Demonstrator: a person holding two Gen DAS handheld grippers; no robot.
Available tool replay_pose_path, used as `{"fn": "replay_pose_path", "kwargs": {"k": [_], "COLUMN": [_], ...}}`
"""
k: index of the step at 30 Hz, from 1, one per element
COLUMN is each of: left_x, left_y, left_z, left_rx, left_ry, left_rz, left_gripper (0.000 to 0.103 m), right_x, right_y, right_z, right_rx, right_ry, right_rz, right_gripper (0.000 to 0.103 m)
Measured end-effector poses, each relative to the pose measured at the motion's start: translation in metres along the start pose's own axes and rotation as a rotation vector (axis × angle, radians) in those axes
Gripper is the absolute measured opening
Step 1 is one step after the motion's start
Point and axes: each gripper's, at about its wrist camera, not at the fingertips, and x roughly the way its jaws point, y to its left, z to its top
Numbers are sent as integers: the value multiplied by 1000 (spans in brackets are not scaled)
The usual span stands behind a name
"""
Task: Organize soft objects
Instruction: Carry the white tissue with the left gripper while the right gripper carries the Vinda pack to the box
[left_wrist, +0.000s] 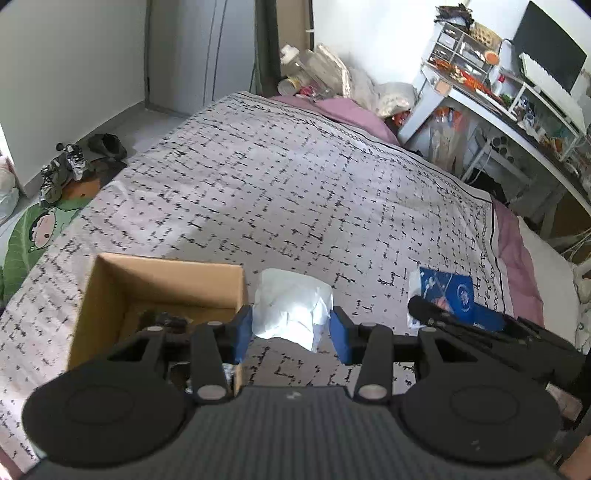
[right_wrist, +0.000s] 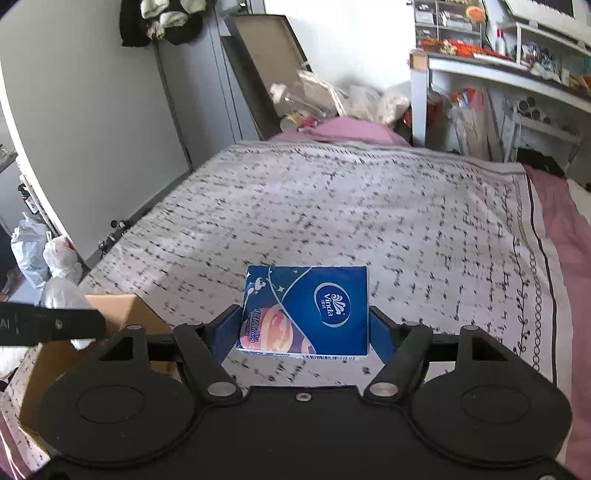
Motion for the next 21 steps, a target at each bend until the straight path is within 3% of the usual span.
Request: {"fn": "replay_pose_path", "kwargs": {"k": [21], "left_x": [-58], "left_y": [72], "left_z": [-8], "left_rx": [-58], "left_ry": [-54], "left_rz": [-10], "left_gripper": [44], "right_x": [-63], "right_y": [87], "right_z": [0], "right_rx": [-152], "right_ry": [-87], "right_rz": [68], "right_gripper": [70]}}
